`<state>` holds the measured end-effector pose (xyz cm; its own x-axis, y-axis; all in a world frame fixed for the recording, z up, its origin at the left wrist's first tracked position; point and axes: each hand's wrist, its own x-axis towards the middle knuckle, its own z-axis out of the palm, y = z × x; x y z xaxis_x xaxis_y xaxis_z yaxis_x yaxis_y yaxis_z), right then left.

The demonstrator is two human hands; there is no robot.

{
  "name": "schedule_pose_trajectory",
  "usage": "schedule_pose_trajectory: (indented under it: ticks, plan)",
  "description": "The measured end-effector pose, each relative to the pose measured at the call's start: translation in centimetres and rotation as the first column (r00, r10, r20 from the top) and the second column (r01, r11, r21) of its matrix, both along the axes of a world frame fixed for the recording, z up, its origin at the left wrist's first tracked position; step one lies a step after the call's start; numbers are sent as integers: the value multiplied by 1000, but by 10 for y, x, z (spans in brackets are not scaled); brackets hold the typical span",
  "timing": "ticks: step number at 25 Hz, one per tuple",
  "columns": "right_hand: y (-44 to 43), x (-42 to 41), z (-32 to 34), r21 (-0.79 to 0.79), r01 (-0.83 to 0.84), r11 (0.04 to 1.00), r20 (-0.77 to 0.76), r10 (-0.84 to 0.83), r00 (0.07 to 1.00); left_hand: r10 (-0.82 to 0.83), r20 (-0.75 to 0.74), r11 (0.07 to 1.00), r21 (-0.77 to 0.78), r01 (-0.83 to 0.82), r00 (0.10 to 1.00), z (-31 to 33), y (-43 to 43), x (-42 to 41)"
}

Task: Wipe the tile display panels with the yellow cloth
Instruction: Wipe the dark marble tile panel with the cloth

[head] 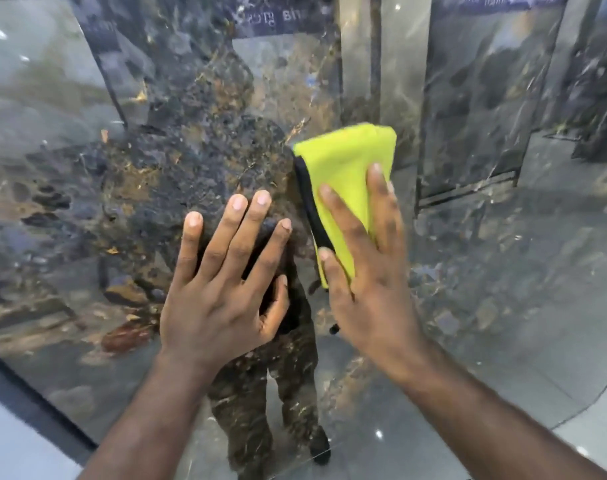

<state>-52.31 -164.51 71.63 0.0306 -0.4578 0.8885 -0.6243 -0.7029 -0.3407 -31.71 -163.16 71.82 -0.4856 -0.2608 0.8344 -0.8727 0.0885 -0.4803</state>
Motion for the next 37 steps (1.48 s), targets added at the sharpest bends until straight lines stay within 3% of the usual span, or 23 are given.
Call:
schedule_pose_trajectory:
  ticks: [2, 5, 6, 8, 10, 12, 14, 16, 17, 18, 20, 22, 23, 25, 27, 28, 30, 33, 35, 37]
  plan:
    - [-15, -18, 32, -80, 41, 996, -22, -43, 999, -9, 6, 999, 35, 9, 1000, 3, 2, 1]
    - [-21, -33, 26, 54, 126, 991, 352, -136, 926, -32, 8, 990, 135, 30, 999, 3, 16, 15]
    - [-11, -19, 13, 123, 139, 983, 412, -178, 893, -29, 2, 987, 155, 29, 1000, 1, 23, 24]
    - [16, 32, -13, 155, 148, 977, 325, -192, 926, -4, -16, 987, 159, 6, 1000, -2, 39, 50]
    - [32, 73, -6, 33, 51, 998, 86, -54, 995, 23, -37, 991, 131, -18, 999, -1, 52, 75]
    - [30, 92, 28, -91, 1, 996, -9, -1, 1000, 40, -79, 993, 110, -31, 996, 0, 66, 102]
    - [23, 97, 42, -97, 36, 995, 171, -19, 985, 50, -157, 994, 100, -35, 986, -5, 77, 126]
    - [31, 113, 27, -8, 60, 998, 391, -52, 919, 60, -230, 995, 87, -41, 971, -16, 87, 145]
    - [42, 131, 13, 56, 60, 997, 416, -78, 906, 59, -249, 996, 85, -39, 967, -22, 91, 153]
    - [56, 152, -1, 89, 46, 995, 365, -76, 928, 56, -258, 995, 89, -34, 965, -27, 95, 159]
    - [77, 189, -13, 35, -56, 998, 103, 52, 993, 60, -257, 994, 105, -34, 965, -33, 103, 173]
    - [80, 203, 6, -49, -133, 990, -73, 129, 989, 61, -269, 991, 129, -27, 961, -37, 112, 187]
    - [78, 202, 16, -82, -113, 990, -59, 108, 992, 55, -291, 989, 145, -13, 955, -39, 116, 194]
    - [70, 193, 16, -68, -11, 998, 143, 21, 989, 34, -336, 983, 182, 30, 941, -43, 123, 204]
    - [81, 200, -8, 58, 32, 998, 357, -51, 933, 20, -347, 972, 227, 64, 938, -49, 128, 214]
    - [92, 216, -23, 128, 26, 991, 375, -73, 924, 22, -347, 967, 246, 68, 938, -52, 130, 219]
    - [115, 256, -42, 156, -21, 988, 269, -22, 963, 30, -338, 957, 280, 70, 941, -58, 134, 229]
    - [114, 279, -10, -2, -118, 993, 93, 118, 989, 23, -288, 939, 335, 78, 957, -58, 138, 247]
    - [101, 266, 5, -61, -61, 996, 163, 71, 984, 18, -244, 929, 361, 74, 970, -56, 139, 255]
    - [100, 264, -12, 20, 0, 1000, 346, -7, 938, 12, -230, 913, 399, 83, 973, -56, 139, 262]
